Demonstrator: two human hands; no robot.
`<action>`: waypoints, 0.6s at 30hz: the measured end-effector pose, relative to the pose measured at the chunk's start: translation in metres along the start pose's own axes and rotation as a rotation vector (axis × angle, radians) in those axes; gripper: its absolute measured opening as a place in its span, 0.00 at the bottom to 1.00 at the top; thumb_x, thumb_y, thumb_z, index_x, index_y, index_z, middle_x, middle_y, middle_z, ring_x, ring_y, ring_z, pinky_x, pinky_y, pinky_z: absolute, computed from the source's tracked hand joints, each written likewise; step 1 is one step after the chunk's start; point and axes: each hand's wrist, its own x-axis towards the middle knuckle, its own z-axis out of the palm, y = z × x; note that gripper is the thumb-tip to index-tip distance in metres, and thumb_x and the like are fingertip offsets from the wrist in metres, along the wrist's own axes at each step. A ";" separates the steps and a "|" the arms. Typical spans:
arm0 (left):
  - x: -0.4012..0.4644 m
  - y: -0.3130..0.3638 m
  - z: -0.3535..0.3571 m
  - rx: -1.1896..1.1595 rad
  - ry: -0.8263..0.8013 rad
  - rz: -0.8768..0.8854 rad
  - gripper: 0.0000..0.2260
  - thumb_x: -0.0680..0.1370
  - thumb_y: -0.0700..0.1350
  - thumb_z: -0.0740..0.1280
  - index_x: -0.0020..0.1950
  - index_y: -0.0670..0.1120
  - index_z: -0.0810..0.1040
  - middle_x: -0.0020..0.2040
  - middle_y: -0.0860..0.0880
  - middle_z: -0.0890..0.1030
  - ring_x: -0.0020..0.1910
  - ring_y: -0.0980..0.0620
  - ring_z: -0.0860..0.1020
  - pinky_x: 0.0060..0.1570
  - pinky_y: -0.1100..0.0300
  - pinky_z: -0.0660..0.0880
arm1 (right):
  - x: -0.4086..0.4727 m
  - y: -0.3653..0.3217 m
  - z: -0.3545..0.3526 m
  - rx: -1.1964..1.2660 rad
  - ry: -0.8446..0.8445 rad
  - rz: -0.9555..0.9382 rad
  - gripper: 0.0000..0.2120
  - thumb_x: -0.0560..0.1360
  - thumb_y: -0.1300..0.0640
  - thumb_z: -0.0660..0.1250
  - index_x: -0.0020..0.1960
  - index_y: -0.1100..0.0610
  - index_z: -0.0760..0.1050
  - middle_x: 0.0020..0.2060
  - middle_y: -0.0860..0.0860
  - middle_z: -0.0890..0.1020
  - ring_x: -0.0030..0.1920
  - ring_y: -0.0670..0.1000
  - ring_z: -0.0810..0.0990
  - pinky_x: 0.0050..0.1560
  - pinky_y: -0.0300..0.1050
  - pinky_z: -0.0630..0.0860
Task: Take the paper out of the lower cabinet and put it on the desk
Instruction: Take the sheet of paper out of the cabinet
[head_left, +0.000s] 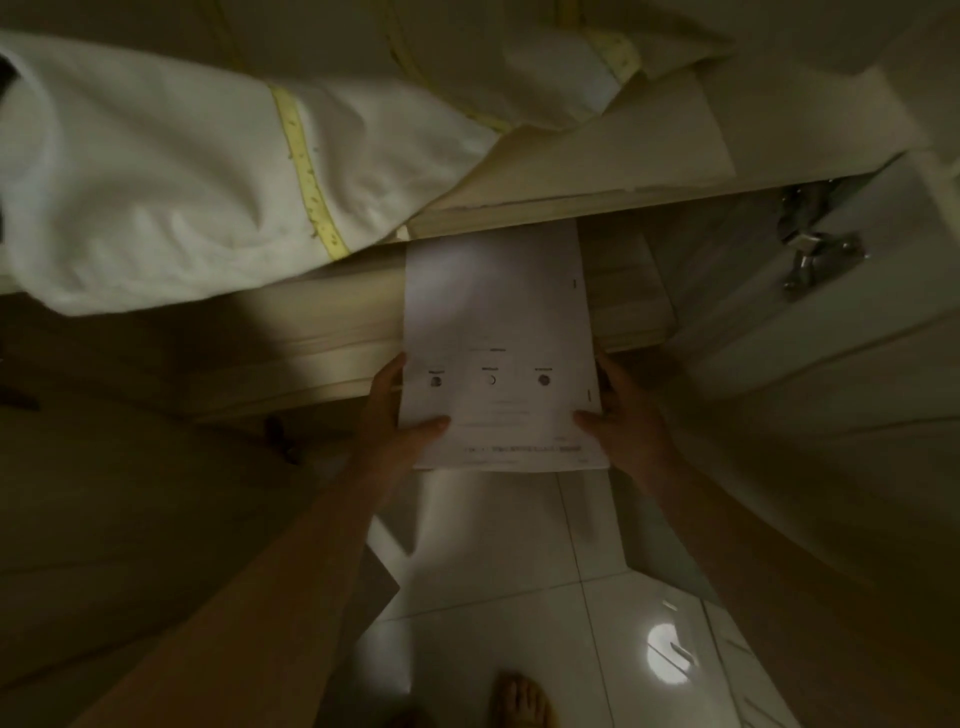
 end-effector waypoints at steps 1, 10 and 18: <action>-0.008 0.001 0.000 0.008 -0.001 -0.008 0.36 0.68 0.27 0.69 0.71 0.46 0.60 0.57 0.46 0.74 0.47 0.55 0.76 0.37 0.67 0.77 | -0.008 0.001 0.000 0.024 -0.004 0.011 0.37 0.73 0.76 0.63 0.70 0.44 0.59 0.59 0.48 0.73 0.63 0.52 0.72 0.61 0.50 0.71; -0.098 0.035 -0.010 0.037 -0.040 -0.138 0.33 0.67 0.29 0.72 0.67 0.50 0.68 0.61 0.45 0.77 0.60 0.44 0.75 0.50 0.47 0.77 | -0.115 -0.028 -0.013 0.179 0.003 0.049 0.35 0.65 0.63 0.59 0.69 0.40 0.64 0.66 0.52 0.75 0.64 0.56 0.74 0.64 0.64 0.70; -0.217 0.114 -0.034 0.088 -0.258 -0.234 0.29 0.68 0.30 0.71 0.59 0.58 0.69 0.50 0.55 0.76 0.56 0.48 0.74 0.54 0.42 0.77 | -0.267 -0.087 -0.034 0.189 0.053 0.162 0.34 0.64 0.63 0.60 0.67 0.40 0.67 0.59 0.51 0.80 0.58 0.56 0.78 0.58 0.64 0.75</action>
